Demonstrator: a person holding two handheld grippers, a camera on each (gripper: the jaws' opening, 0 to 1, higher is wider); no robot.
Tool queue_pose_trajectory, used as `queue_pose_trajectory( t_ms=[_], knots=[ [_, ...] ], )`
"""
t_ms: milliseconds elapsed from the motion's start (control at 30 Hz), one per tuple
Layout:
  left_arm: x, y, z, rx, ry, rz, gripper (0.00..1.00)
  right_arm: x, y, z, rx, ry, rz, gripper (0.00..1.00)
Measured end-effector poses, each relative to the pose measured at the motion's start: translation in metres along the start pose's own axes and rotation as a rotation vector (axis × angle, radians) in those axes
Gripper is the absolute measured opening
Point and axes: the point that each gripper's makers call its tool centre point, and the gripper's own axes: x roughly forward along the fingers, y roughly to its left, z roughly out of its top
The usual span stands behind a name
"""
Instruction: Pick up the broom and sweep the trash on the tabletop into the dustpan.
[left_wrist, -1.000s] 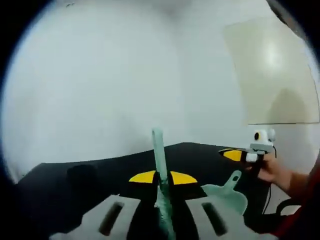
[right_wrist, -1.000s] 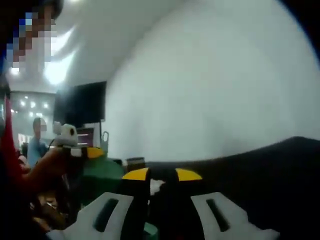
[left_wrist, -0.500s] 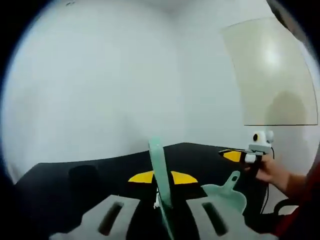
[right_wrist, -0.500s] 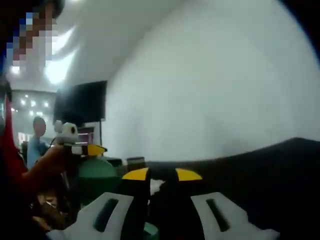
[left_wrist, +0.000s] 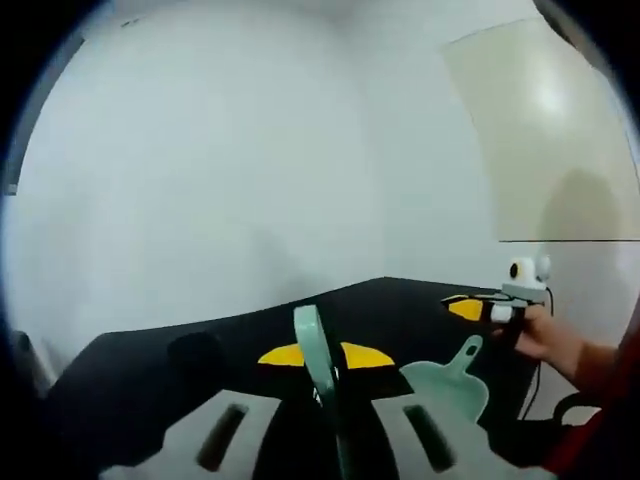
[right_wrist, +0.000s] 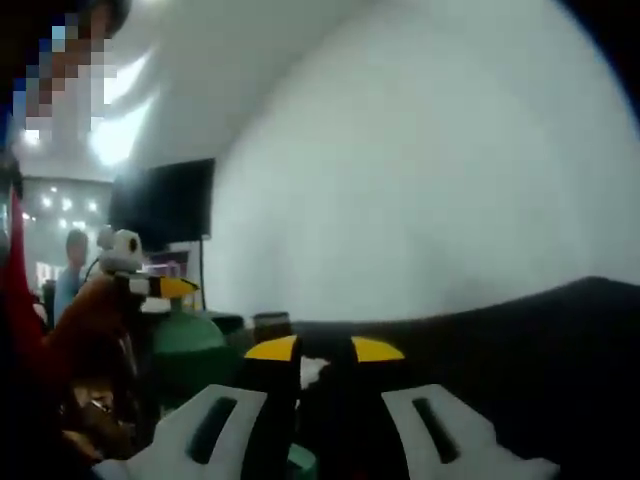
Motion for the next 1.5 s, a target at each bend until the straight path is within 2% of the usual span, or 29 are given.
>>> queue_pose_trajectory(
  t_ms=[67,233,300,367,433,533,633,733,800,867,900,933,1033,1133,1233,1267,1300,1367,1400,1433,1500],
  knots=[
    [-0.004,-0.004,0.005,-0.019,-0.023,-0.019,0.07,0.000,0.000,0.000,0.001,-0.001,0.000,0.21],
    [-0.001,-0.008,0.002,-0.058,-0.038,-0.075,0.05,0.000,0.001,0.000,-0.002,0.000,0.002,0.21],
    [-0.003,-0.012,0.008,-0.101,-0.067,-0.109,0.04,0.000,0.001,0.001,-0.003,-0.002,0.001,0.21],
    [-0.006,-0.009,0.015,-0.080,-0.077,-0.112,0.04,-0.001,0.000,0.001,0.001,-0.005,-0.001,0.21],
    [-0.009,0.003,0.022,0.002,-0.083,-0.063,0.04,-0.001,-0.002,0.003,0.017,-0.012,-0.004,0.21],
    [-0.018,0.021,0.036,0.071,-0.099,0.008,0.04,-0.002,-0.006,0.002,0.070,-0.008,-0.016,0.21],
    [-0.023,0.034,0.040,0.091,-0.109,0.037,0.04,-0.004,-0.006,0.002,0.330,0.020,0.017,0.21],
    [-0.028,0.048,0.037,0.106,-0.118,0.057,0.04,-0.013,-0.011,0.005,0.450,0.033,-0.014,0.21],
    [-0.029,0.055,0.034,0.114,-0.124,0.069,0.04,-0.026,-0.018,0.000,0.538,0.091,-0.095,0.22],
    [-0.029,0.059,0.034,0.126,-0.136,0.082,0.04,-0.041,-0.020,-0.005,0.628,0.109,-0.190,0.23],
    [-0.029,0.061,0.034,0.136,-0.143,0.088,0.04,-0.050,-0.023,-0.007,0.671,0.093,-0.252,0.24],
    [-0.030,0.062,0.036,0.151,-0.156,0.098,0.04,-0.055,-0.025,-0.009,0.689,0.079,-0.283,0.25],
    [-0.034,0.066,0.041,0.201,-0.188,0.139,0.04,-0.071,-0.012,-0.022,0.868,0.048,-0.309,0.28],
    [-0.034,0.067,0.042,0.228,-0.196,0.158,0.04,-0.071,0.010,-0.034,0.944,0.094,-0.281,0.32],
    [-0.031,0.064,0.042,0.231,-0.198,0.143,0.04,-0.067,0.011,-0.047,0.961,0.134,-0.294,0.32],
    [-0.031,0.062,0.041,0.227,-0.201,0.136,0.04,-0.062,0.018,-0.051,1.033,0.153,-0.265,0.32],
    [-0.030,0.061,0.041,0.228,-0.202,0.133,0.04,-0.057,0.024,-0.053,1.063,0.166,-0.245,0.32],
    [-0.029,0.057,0.039,0.245,-0.198,0.131,0.04,-0.046,0.033,-0.061,1.045,0.193,-0.239,0.33],
    [-0.029,0.057,0.038,0.257,-0.196,0.133,0.04,-0.042,0.039,-0.067,1.080,0.213,-0.239,0.34],
    [-0.029,0.055,0.038,0.263,-0.196,0.134,0.04,-0.038,0.038,-0.070,1.130,0.193,-0.268,0.34],
    [-0.030,0.054,0.040,0.252,-0.219,0.127,0.04,-0.029,0.037,-0.072,1.119,0.186,-0.284,0.31]
  ],
)
